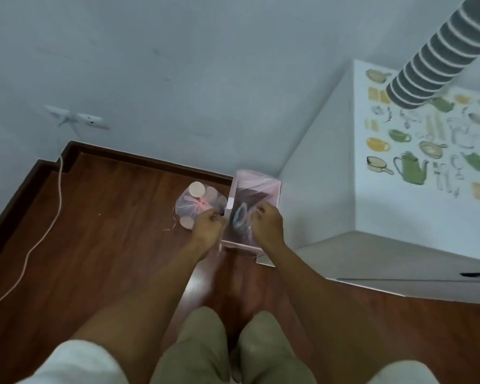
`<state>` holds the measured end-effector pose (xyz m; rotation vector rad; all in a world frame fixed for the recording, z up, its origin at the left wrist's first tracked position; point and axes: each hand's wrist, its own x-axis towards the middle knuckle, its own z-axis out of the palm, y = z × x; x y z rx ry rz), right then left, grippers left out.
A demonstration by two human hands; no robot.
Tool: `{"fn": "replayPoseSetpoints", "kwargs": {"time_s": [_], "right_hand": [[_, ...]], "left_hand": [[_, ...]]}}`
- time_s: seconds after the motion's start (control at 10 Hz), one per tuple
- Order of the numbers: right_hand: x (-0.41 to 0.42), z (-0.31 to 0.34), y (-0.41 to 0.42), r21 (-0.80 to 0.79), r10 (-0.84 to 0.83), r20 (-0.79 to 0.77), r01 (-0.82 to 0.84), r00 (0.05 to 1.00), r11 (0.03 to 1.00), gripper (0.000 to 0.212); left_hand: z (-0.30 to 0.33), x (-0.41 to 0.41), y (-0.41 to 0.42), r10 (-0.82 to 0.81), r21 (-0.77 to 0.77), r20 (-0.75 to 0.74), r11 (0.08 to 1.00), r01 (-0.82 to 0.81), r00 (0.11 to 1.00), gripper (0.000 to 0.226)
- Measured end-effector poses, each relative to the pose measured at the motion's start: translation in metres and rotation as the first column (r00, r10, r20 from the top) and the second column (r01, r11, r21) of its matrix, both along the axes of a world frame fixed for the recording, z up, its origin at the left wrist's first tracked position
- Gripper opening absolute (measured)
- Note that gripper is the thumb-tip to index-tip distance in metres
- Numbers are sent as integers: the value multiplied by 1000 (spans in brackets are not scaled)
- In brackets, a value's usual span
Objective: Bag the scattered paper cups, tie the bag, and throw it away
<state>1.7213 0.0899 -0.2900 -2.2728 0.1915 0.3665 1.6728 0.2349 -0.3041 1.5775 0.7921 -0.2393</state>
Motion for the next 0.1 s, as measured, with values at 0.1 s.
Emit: {"fn": "replayPoseSetpoints", "kwargs": {"time_s": [0.1], "right_hand": [[-5, 80, 6, 66, -17, 53, 14, 998, 998, 20]], "left_hand": [[84, 7, 5, -19, 51, 46, 999, 17, 999, 29]]}}
